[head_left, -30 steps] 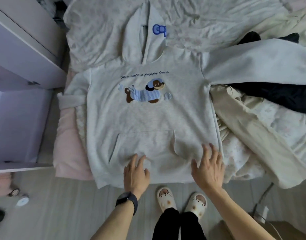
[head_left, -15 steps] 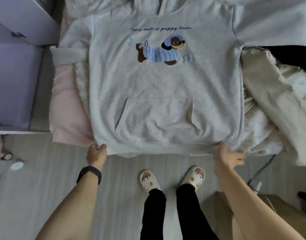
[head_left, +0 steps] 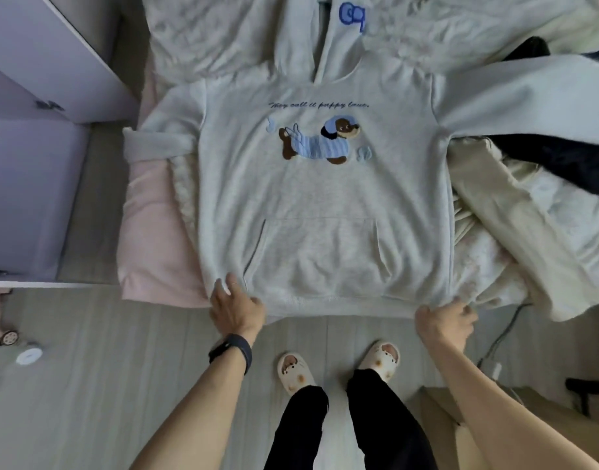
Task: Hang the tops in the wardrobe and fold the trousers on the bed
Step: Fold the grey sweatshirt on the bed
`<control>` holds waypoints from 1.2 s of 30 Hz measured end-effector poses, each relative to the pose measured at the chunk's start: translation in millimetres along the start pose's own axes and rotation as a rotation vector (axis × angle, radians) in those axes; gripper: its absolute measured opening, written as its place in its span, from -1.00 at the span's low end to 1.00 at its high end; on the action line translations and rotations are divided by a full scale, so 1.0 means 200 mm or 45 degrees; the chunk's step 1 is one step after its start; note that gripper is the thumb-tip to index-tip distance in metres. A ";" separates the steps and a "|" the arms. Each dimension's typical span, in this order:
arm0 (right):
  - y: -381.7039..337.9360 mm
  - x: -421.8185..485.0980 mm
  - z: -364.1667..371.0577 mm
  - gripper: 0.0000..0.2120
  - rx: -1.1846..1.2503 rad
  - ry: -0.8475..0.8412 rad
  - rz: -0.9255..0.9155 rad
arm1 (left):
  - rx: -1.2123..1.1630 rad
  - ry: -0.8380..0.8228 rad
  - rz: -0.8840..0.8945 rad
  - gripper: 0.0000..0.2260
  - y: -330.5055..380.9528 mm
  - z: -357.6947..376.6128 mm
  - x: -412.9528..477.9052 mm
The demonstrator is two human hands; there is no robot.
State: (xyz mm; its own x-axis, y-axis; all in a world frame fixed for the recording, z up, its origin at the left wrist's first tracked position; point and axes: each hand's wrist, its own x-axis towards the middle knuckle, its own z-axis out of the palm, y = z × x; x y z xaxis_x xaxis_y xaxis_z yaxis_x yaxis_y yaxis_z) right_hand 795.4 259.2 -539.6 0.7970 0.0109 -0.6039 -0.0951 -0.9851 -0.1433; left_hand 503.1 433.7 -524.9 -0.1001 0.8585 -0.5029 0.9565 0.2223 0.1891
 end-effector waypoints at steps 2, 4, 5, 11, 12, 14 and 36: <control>-0.09 -0.08 0.01 -0.37 -0.288 0.066 -0.453 | 0.111 -0.055 0.357 -0.35 0.19 0.03 -0.03; -0.18 -0.07 0.03 -0.35 -0.503 0.091 -0.857 | 0.213 -0.132 0.680 -0.36 0.39 0.06 -0.02; -0.23 -0.04 0.03 -0.34 -0.589 0.053 -1.004 | 0.271 -0.187 0.816 -0.37 0.47 0.08 -0.01; -0.28 0.27 -0.10 -0.46 -0.928 -0.184 -0.946 | 0.601 -0.596 0.794 -0.41 0.84 0.24 -0.03; -0.29 0.26 -0.13 -0.51 -0.835 -0.238 -0.926 | 0.579 -0.604 0.793 -0.40 0.90 0.25 -0.05; -0.33 0.27 -0.21 -0.62 -0.413 -0.325 -0.857 | 0.501 -0.565 0.874 -0.41 1.08 0.24 -0.08; -0.70 2.22 -1.75 -0.66 1.724 -0.195 0.315 | 0.671 -0.593 1.159 -0.46 3.41 0.55 -0.03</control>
State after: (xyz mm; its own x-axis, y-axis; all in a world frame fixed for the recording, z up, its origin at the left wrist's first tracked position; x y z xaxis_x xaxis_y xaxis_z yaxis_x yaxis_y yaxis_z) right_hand 1370.9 342.2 -512.5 0.6103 -0.0326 -0.7915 -0.7921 -0.0326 -0.6095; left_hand 1185.4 529.1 -485.3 0.6930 0.3230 -0.6445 0.6289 -0.7079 0.3215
